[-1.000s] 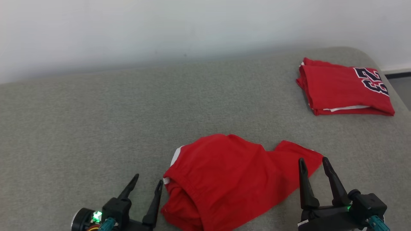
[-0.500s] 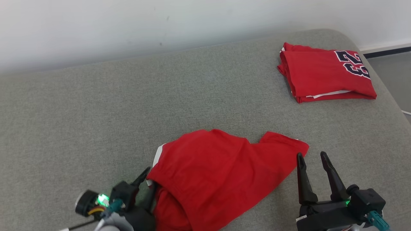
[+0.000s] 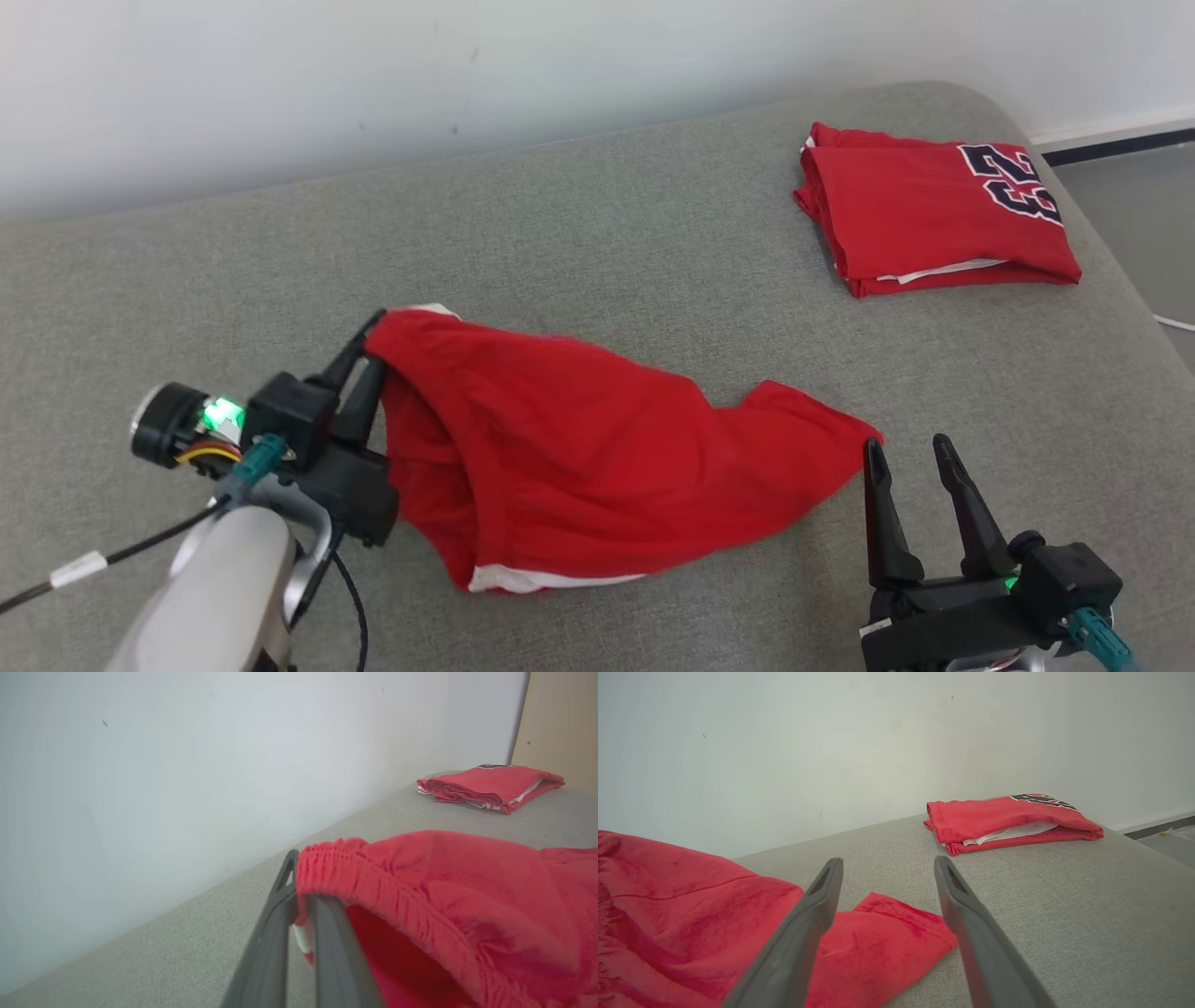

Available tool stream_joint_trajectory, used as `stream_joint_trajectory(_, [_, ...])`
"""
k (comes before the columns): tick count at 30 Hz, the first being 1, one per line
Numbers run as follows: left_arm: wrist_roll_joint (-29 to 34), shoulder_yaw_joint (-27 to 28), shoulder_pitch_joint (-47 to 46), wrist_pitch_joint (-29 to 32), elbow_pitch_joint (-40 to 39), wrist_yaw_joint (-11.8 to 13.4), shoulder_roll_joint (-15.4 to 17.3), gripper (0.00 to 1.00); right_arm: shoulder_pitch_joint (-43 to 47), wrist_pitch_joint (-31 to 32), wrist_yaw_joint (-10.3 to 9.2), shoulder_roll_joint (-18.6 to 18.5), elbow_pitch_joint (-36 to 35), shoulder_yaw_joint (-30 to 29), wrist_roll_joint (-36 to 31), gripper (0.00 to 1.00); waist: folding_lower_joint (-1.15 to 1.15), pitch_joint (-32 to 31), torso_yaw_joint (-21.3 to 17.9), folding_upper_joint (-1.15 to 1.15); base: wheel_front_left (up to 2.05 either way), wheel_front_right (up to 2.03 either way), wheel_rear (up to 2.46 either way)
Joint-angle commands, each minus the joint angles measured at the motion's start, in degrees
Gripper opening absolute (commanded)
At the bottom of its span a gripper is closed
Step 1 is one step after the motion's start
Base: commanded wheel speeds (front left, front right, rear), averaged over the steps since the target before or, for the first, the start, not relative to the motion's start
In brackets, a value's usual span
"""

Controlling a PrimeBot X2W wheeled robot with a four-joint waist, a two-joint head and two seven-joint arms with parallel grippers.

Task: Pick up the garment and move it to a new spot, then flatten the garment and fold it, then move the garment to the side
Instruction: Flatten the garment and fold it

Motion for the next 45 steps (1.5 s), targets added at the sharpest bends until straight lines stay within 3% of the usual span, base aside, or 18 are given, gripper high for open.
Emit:
stream_joint_trajectory(1, [0.4,0.2,-0.9,-0.2,-0.2,0.1,0.4,0.0,-0.5,-0.2,-0.16,0.4,-0.2,0.0,-0.5,1.0,-0.01,0.0,-0.2,-0.01,0.0,0.0,0.0])
stream_joint_trajectory(7, [-0.3,1.0,-3.2,-0.2,1.7,0.1,2.3,0.0,-0.9,-0.2,-0.16,0.6,0.0,-0.1,-0.4,1.0,-0.01,0.4,-1.1,-0.01,0.0,0.0,0.0])
stream_joint_trajectory(8, [-0.4,0.8,-3.5,-0.2,2.5,0.1,2.5,0.12,-0.9,-0.2,-0.16,0.6,0.1,0.0,-0.5,1.0,-0.01,0.5,-1.2,-0.01,0.0,0.0,0.0])
stream_joint_trajectory(9, [-0.7,0.8,-3.6,-0.2,3.4,0.1,2.8,0.66,-1.0,-0.2,-0.16,0.6,0.3,0.0,-0.4,1.0,-0.01,0.5,-1.4,-0.01,0.0,0.0,0.0])
stream_joint_trajectory(10, [-1.1,0.6,-3.5,-0.2,4.5,0.1,2.9,1.0,-1.0,-0.2,-0.16,0.7,0.4,0.1,-0.4,1.0,-0.01,0.4,-1.5,-0.01,0.0,0.0,0.0])
stream_joint_trajectory(18, [-3.4,-0.7,-0.2,-0.2,8.2,0.1,2.0,1.0,-0.4,-0.2,-0.16,0.9,1.0,-0.4,-0.3,1.0,-0.01,-0.7,-0.5,-0.01,0.0,0.0,0.0])
stream_joint_trajectory(26, [-3.4,0.1,5.2,-0.2,4.3,0.1,0.6,1.0,0.6,-0.2,-0.16,0.9,1.1,-1.0,-0.6,1.0,-0.01,-2.9,2.2,-0.01,0.0,0.0,0.0])
stream_joint_trajectory(45, [2.4,20.2,27.5,-0.2,-24.4,4.0,-5.2,1.0,3.7,-0.2,-0.16,0.3,1.0,-2.0,-0.3,1.0,-0.01,-8.0,10.3,-0.01,0.0,0.0,0.0])
